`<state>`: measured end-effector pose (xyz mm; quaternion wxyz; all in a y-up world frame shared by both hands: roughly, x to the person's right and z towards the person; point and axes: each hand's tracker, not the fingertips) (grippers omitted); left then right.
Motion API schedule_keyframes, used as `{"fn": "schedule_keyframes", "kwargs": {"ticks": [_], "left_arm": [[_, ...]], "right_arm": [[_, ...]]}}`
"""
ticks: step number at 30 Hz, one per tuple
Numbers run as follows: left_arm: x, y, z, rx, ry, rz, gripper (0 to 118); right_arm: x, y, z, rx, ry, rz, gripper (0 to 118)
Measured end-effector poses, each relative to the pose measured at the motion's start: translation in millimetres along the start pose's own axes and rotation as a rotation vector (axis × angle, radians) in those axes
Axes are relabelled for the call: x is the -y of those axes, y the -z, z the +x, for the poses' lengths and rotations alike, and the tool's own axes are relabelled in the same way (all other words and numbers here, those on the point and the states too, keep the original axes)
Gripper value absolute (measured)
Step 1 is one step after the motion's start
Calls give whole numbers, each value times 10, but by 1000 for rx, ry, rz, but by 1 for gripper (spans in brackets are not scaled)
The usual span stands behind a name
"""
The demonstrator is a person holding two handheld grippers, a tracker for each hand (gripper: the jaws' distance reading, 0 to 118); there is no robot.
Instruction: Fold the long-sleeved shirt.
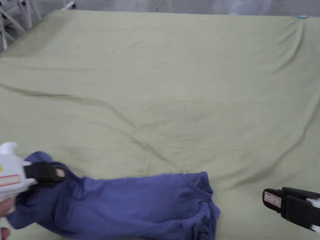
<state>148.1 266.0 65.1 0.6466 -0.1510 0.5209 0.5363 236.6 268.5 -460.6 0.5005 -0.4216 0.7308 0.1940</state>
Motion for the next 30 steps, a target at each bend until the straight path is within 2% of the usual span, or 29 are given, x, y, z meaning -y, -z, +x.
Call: {"fn": "schedule_keyframes", "kwargs": {"ticks": [4, 7, 9, 10, 11, 12, 13, 14, 15, 19, 23, 26, 29, 30], "left_arm": [[383, 583, 975, 133, 145, -103, 0], [638, 1169, 1358, 96, 230, -212, 0], [806, 1504, 1478, 123, 213, -306, 0], [902, 1642, 1529, 87, 226, -326, 6], [962, 1732, 1553, 47, 237, -318, 22], [1016, 1818, 1563, 49, 242, -290, 61], [1049, 1849, 1560, 65, 249, -281, 85], [1086, 1863, 1627, 135, 252, -283, 99], [1110, 1827, 1689, 166, 231, -269, 103], [1047, 1562, 1882, 355, 188, -200, 103], [808, 1126, 1881, 464, 119, -171, 102], [709, 777, 1765, 618, 46, -132, 101], [682, 566, 1752, 758, 37, -120, 80], [689, 564, 1762, 774, 18, -129, 80]], "right_arm": [[0, -126, 10, 10, -12, 15, 0], [17, -184, 42, 16, -11, 15, 0], [34, -214, 78, 28, 7, -3, 0], [47, -233, 115, 20, 27, -10, 0], [60, -254, 137, 9, 44, -11, 0], [78, -289, 164, -8, 64, -3, 0], [94, -322, 193, -18, 77, 3, 0], [110, -352, 226, -27, 87, 10, 0], [122, -376, 241, -29, 89, 14, 0], [152, -449, 280, -50, 101, 36, 0], [145, -474, 310, -105, 145, 66, 0], [141, -454, 299, -135, 156, 81, 0], [133, -416, 292, -164, 170, 89, 0], [128, -394, 281, -170, 172, 86, 0]]}}
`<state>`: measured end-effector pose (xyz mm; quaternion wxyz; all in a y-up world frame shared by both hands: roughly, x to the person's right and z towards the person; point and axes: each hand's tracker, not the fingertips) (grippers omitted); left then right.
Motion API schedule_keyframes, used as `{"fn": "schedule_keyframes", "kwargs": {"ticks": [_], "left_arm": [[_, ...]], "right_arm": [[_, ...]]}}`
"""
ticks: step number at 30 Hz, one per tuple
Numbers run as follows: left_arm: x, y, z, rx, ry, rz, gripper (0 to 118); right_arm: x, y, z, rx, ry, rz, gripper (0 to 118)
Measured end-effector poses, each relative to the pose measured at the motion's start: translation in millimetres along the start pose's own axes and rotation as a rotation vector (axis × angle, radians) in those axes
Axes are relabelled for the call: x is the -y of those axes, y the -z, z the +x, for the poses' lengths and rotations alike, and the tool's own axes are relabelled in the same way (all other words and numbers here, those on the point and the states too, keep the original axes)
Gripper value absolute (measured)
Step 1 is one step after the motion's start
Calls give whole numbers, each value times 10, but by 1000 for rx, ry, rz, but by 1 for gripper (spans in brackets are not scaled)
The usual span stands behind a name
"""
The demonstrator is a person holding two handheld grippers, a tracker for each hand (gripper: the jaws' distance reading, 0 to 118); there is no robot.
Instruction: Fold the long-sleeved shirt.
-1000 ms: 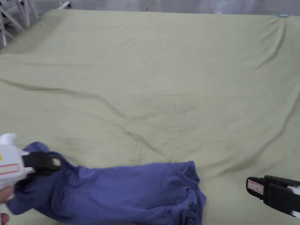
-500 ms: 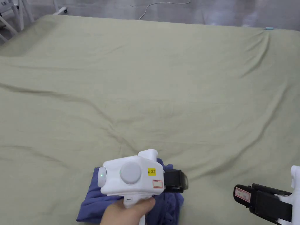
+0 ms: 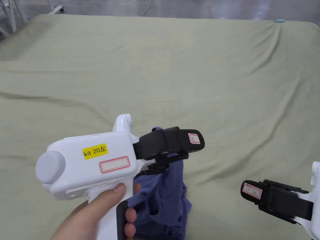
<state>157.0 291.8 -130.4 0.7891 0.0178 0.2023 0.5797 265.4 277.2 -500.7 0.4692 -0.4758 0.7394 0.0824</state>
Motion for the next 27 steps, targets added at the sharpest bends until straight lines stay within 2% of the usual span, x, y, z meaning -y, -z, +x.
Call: {"fn": "schedule_keyframes", "kwargs": {"ticks": [4, 7, 12, 17, 19, 21, 22, 24, 25, 27], "left_arm": [[39, 216, 88, -243, 95, -66, 80], [75, 337, 98, -280, 120, -87, 80], [112, 465, 155, -464, 228, -150, 80], [93, 535, 223, -473, 241, -200, 79], [147, 607, 319, -545, 380, -253, 62], [223, 653, 455, -705, 604, -324, 36], [239, 631, 490, -730, 640, -301, 29], [180, 504, 521, -622, 562, -242, 26], [137, 418, 522, -532, 494, -209, 17], [88, 304, 509, -471, 456, -126, 0]], "right_arm": [[-5, 31, -30, 5, -10, -6, 0], [-1, -24, -31, -3, -7, 2, 0], [-6, -88, 19, 27, -9, 6, 0], [-26, -152, 125, 31, 16, 19, 0], [-25, -161, 129, 42, 20, 26, 0], [-26, -172, 137, 43, 22, 28, 0], [-27, -179, 136, 42, 20, 27, 0], [-26, -185, 123, 41, 10, 26, 0], [-29, -187, 116, 40, 4, 25, 0], [-33, -190, 110, 39, 2, 31, 0]]}}
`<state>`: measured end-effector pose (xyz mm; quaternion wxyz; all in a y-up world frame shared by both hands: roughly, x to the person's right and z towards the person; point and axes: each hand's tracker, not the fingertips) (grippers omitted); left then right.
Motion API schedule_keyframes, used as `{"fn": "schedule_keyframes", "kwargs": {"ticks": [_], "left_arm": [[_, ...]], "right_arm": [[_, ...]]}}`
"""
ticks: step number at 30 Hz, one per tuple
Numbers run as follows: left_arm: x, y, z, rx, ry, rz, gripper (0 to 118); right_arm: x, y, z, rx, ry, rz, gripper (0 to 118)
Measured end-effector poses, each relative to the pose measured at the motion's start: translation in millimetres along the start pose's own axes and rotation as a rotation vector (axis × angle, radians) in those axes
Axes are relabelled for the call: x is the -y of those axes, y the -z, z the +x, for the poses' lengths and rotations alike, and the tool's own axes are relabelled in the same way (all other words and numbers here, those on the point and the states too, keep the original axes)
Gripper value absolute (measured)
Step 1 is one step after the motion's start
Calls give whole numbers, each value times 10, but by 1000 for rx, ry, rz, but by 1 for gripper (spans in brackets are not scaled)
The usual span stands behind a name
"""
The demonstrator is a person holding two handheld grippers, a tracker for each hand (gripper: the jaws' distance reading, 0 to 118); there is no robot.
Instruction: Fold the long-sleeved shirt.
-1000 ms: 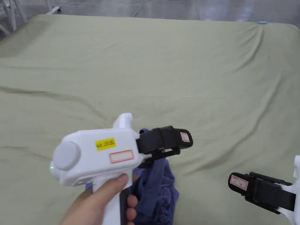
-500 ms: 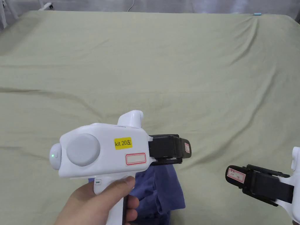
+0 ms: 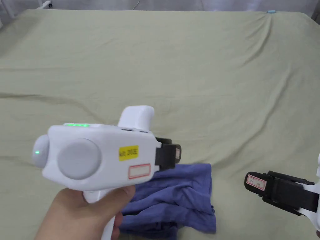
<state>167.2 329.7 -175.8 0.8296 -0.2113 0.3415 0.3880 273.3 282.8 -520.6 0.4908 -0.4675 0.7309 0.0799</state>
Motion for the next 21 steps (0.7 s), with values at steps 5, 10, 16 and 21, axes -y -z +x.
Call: {"fn": "schedule_keyframes", "kwargs": {"ticks": [5, 10, 16, 21], "left_arm": [[245, 325, -212, -410, 105, -56, 0], [907, 1449, -419, -406, 37, -353, 0], [1090, 1808, 144, -413, 190, -354, 0], [832, 1333, 54, -42, -4, -276, 0]], "right_arm": [[-10, -43, 14, 12, 18, 18, 0], [51, -32, -7, 123, -14, -24, 0], [100, -21, -6, 127, 28, -48, 0], [2, 49, -59, 101, 69, -3, 0]]}}
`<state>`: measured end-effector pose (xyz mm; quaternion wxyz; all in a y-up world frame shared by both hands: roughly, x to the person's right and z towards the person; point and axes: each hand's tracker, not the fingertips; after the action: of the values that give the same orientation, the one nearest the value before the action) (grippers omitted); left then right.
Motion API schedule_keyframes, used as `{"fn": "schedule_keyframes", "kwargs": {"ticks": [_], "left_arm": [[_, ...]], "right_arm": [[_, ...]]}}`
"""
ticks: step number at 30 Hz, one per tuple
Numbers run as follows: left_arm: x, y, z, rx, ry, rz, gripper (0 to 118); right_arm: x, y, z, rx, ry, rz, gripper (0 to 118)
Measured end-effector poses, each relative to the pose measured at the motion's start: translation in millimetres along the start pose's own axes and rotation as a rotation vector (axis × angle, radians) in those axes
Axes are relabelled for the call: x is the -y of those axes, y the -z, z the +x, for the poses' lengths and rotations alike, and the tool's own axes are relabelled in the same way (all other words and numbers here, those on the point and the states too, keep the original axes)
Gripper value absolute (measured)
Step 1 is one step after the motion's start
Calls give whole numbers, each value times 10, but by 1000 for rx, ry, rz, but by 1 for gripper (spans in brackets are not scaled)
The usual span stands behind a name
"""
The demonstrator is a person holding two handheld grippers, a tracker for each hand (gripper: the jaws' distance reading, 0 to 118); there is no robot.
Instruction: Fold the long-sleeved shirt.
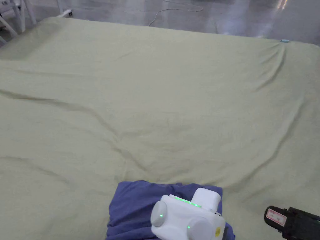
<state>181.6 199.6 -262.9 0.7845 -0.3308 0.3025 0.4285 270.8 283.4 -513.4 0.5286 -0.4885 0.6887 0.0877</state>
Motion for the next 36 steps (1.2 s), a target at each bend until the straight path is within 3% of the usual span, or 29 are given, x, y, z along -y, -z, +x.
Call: {"fn": "schedule_keyframes", "kwargs": {"ticks": [3, 6, 9, 12, 14, 15, 17, 18, 20, 21, 22, 23, 24, 25, 31, 32, 34, 35, 36], "left_arm": [[22, -627, -299, 227, -99, 103, 0], [70, -1296, -754, 144, -111, 226, 0], [120, -1733, -1323, -25, -222, 275, 0], [177, -1906, -1834, -235, -316, 268, 0], [225, -1863, -1996, -264, -375, 239, 0], [255, -1825, -2079, -252, -399, 235, 0], [303, -1713, -2125, -233, -425, 214, 0], [319, -1649, -2137, -221, -427, 200, 0], [340, -1541, -2133, -198, -430, 192, 0], [362, -1485, -2194, -178, -438, 192, 2], [361, -1424, -2201, -144, -443, 190, 20], [360, -1349, -2217, -106, -451, 191, 73], [347, -1250, -2230, -77, -465, 173, 110], [348, -1159, -2201, -49, -474, 146, 118], [247, -521, -2287, 94, -445, -1, 116], [228, -513, -2263, 61, -420, -19, 100], [160, -668, -2148, -10, -326, 39, 4], [130, -698, -2111, 6, -286, 65, 4], [134, -682, -2111, 103, -342, 69, 5]], "right_arm": [[-100, 85, -12, -97, 107, 57, 0], [-182, 367, -75, -112, 205, 39, 0], [-204, 904, -308, -29, 116, -122, 0], [-14, 1489, -564, -76, 31, -272, 0], [133, 1848, -624, -47, -11, -374, 0], [206, 2017, -626, 26, -64, -422, 0], [344, 2237, -535, 308, -173, -481, 0], [413, 2335, -428, 390, -220, -487, 0], [448, 2305, -212, 186, -124, -427, 0], [412, 2254, -142, 163, -65, -429, 0], [369, 2218, -104, 137, -14, -437, 0], [350, 2216, -68, 128, -2, -451, 0], [334, 2167, -24, 124, -2, -453, 0], [334, 2172, -3, 117, 7, -452, 0], [361, 2138, 36, 93, 58, -430, 0], [365, 2117, 13, 89, 67, -426, 0], [356, 2050, -38, 95, 78, -416, 0], [348, 2003, -83, 106, 81, -406, 0], [338, 1954, -133, 104, 86, -380, 0]]}}
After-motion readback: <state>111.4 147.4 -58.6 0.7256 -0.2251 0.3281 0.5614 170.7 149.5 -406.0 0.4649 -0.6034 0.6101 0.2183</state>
